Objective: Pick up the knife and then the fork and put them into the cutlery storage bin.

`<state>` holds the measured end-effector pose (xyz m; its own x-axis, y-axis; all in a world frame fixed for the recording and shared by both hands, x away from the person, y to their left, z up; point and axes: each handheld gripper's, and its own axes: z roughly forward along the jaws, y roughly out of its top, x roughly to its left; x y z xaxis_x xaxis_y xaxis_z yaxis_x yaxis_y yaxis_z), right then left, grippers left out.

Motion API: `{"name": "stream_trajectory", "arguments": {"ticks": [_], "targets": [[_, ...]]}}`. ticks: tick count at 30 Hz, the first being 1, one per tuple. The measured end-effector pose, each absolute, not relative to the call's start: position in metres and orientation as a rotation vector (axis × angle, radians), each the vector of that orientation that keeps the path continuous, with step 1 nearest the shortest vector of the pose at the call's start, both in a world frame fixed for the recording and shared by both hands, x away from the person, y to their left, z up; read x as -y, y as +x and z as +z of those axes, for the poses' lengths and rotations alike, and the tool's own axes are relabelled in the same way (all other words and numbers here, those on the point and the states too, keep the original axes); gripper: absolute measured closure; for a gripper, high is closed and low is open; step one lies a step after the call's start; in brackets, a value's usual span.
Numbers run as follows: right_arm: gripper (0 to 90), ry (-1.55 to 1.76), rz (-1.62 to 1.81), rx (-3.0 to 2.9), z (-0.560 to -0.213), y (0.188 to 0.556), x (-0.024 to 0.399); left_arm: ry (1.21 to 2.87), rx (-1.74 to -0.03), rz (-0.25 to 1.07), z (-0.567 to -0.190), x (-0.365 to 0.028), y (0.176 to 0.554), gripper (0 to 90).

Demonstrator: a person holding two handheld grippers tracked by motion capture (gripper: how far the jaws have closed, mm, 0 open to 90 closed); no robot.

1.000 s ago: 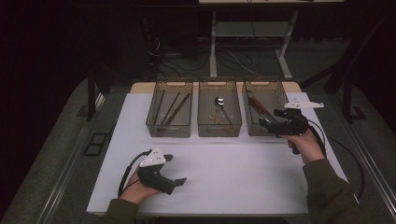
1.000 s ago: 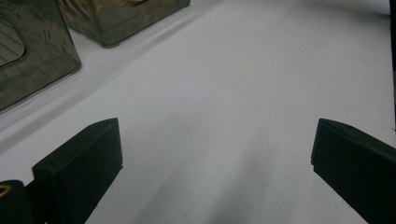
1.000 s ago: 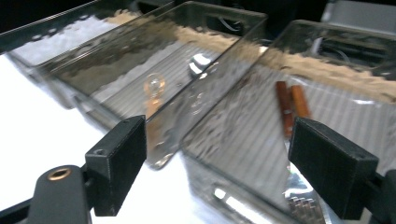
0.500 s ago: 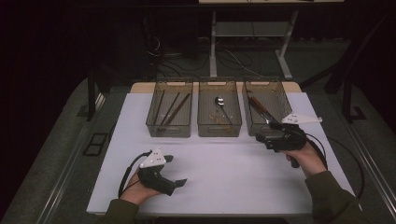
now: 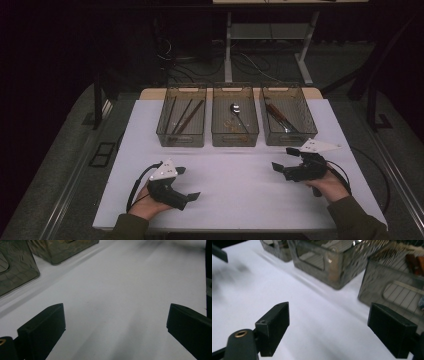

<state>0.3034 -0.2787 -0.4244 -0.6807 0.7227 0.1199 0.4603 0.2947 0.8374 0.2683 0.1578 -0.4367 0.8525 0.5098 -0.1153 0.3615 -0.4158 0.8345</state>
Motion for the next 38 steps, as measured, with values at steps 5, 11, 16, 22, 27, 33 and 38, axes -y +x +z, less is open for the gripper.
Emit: {"name": "stream_trajectory", "arguments": {"ticks": [5, 11, 16, 22, 27, 33, 38], "targets": [[17.5, 1.085, 1.331, -2.301, -0.431, 0.293, 0.282, 2.046, -0.636, 0.190, -0.436, -0.158, 0.268, 0.8], [17.4, 1.089, 1.337, -2.304, -0.436, 0.282, 0.286, 2.054, -0.647, 0.190, -0.436, -0.158, 0.267, 0.8], [17.4, 1.081, 1.343, -2.310, -0.439, 0.274, 0.288, 2.054, -0.645, 0.188, -0.436, -0.158, 0.267, 0.8], [17.5, 1.067, 1.332, -2.336, -0.443, 0.266, 0.290, 2.050, -0.649, 0.188, -0.436, -0.158, 0.267, 0.8], [17.4, 1.054, 1.302, -2.361, -0.447, 0.262, 0.290, 2.049, -0.650, 0.188, -0.436, -0.159, 0.267, 0.8], [17.4, 1.042, 1.289, -2.372, -0.448, 0.261, 0.289, 2.049, -0.648, 0.190, -0.436, -0.159, 0.267, 0.8], [17.4, 1.042, 1.293, -2.370, -0.447, 0.261, 0.289, 2.050, -0.647, 0.189, -0.436, -0.159, 0.267, 0.8]]}}
